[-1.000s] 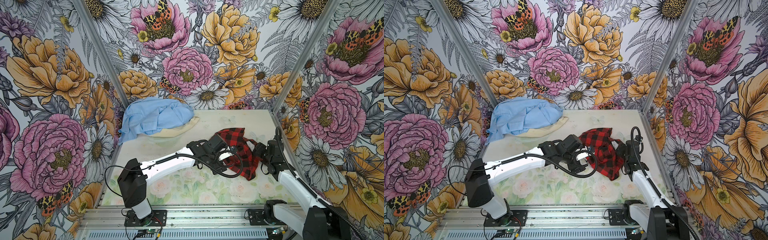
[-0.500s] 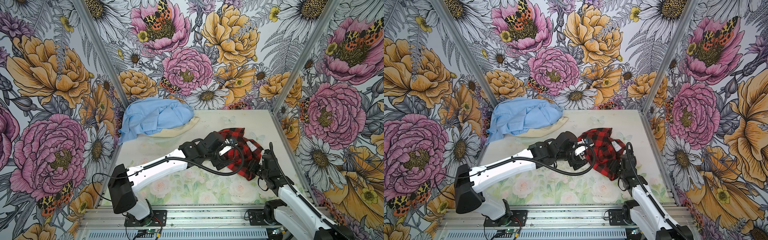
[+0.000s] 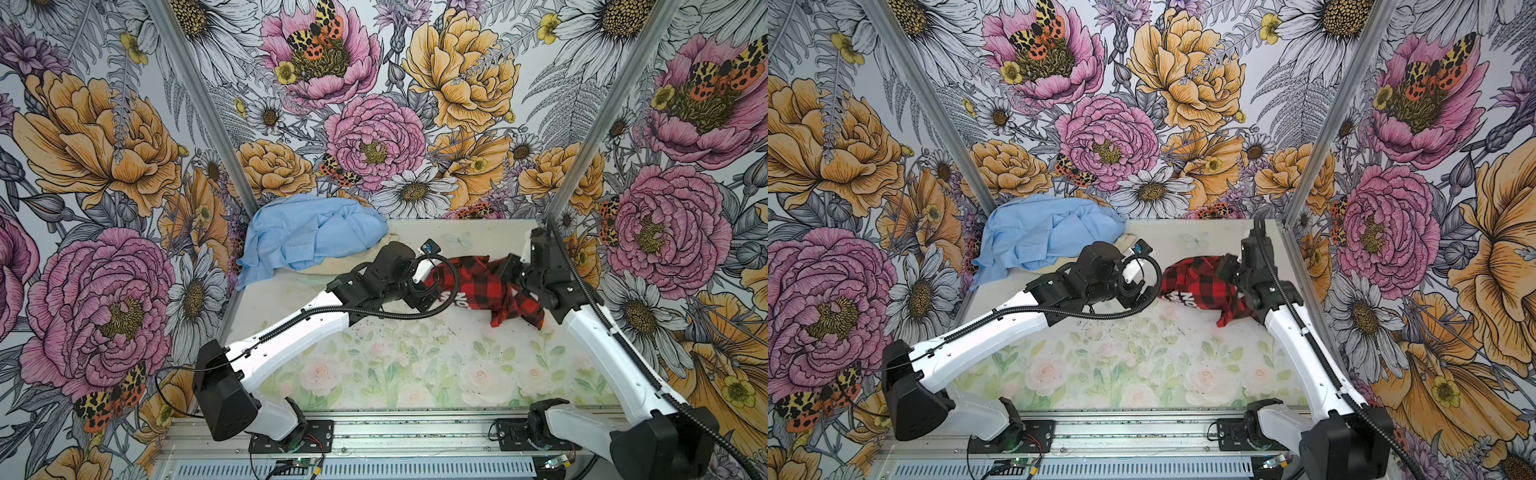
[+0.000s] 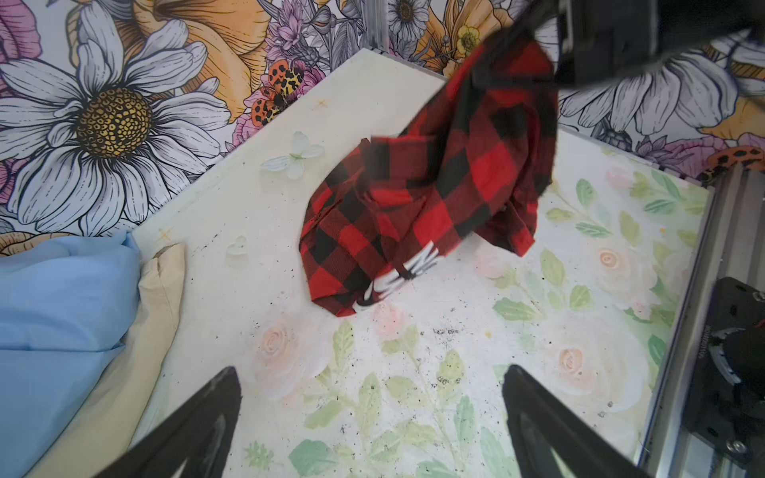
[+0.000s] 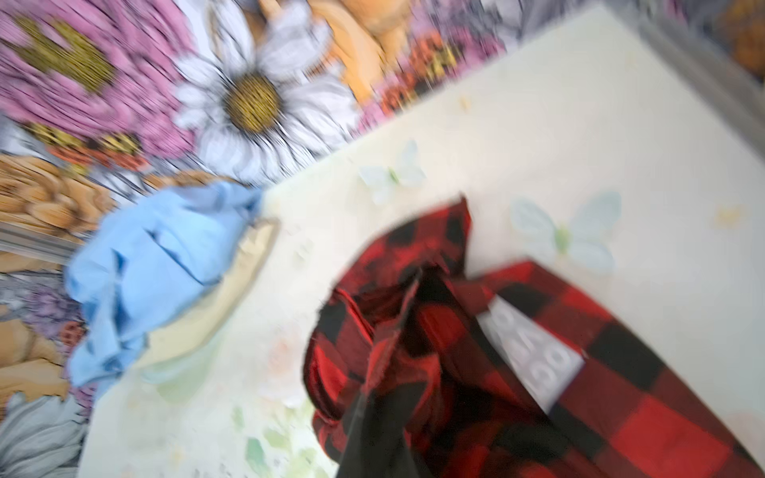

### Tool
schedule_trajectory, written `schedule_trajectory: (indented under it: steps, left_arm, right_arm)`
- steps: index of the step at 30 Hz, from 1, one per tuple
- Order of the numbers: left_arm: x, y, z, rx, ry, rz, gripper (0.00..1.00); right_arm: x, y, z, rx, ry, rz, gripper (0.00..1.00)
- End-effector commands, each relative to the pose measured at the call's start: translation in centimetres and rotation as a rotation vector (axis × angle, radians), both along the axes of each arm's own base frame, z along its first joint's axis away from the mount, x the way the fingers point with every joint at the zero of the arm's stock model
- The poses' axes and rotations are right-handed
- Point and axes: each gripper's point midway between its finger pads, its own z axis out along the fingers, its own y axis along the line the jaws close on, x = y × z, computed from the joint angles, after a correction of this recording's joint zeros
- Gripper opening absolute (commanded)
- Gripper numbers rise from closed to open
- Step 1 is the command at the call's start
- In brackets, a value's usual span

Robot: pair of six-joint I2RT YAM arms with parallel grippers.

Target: Pick out a specific cloth from the pile

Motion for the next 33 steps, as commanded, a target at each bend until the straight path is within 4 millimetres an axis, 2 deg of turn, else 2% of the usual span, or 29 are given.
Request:
schedule_trajectory:
  steps: [1,4,7,9,12,14,15,17,19,21,25,27,29,31,33]
  left_arm:
    - [0.1,0.4,2.5,-0.122,-0.017,-0.011,0.99]
    - [0.7,1.4,3.3,-0.172,-0.032,-0.002,0.99]
    - [1.2,2.3,4.0,-0.218,-0.03,0.004,0.99]
    - [1.4,2.6,4.2,-0.238,-0.033,0.006,0.99]
    - [1.7,3.0,4.3,-0.245,-0.039,0.008,0.99]
    - [1.8,3.1,4.3,-0.249,-0.036,0.007,0.99]
    - [1.7,3.0,4.3,-0.252,-0.034,0.002,0.99]
    - [1.6,2.8,4.4,-0.264,-0.031,-0.008,0.99]
    - [1.5,2.7,4.6,-0.274,-0.03,-0.013,0.99]
    - [1.6,2.8,4.6,-0.273,-0.031,-0.012,0.99]
    - [1.8,3.0,4.4,-0.272,-0.031,-0.007,0.99]
    - [1.7,2.9,4.3,-0.272,-0.031,-0.013,0.99]
    - [1.7,2.9,4.2,-0.27,-0.031,-0.017,0.99]
    - [1.8,3.0,4.1,-0.265,-0.038,-0.012,0.99]
    - [1.8,3.1,4.0,-0.26,-0.039,-0.004,0.99]
  right_arm:
    - [2.3,-1.1,10.7,-0.051,-0.16,0.009,0.0]
    - [4.7,-1.9,19.2,-0.046,-0.298,-0.007,0.0]
    - [5.1,-1.2,25.8,0.017,-0.436,0.044,0.0]
    - [5.1,-0.6,28.6,0.082,-0.519,0.078,0.0]
    - [5.0,-0.5,30.3,0.154,-0.568,0.088,0.0]
    - [5.4,-0.1,29.8,0.158,-0.556,0.113,0.0]
    - [5.8,-0.2,29.0,0.149,-0.531,0.114,0.0]
    - [6.8,-0.8,26.4,0.127,-0.455,0.076,0.0]
    - [7.6,-0.4,23.6,0.112,-0.377,0.095,0.0]
    - [8.6,1.4,20.7,0.134,-0.299,0.172,0.0]
    - [9.5,6.9,15.7,0.115,-0.184,0.323,0.0]
    - [9.3,9.9,14.4,0.096,-0.162,0.397,0.0]
    - [9.3,11.9,13.3,0.093,-0.14,0.441,0.0]
    - [9.7,12.7,12.0,0.111,-0.107,0.447,0.0]
    - [10.3,11.7,10.7,0.108,-0.077,0.415,0.0]
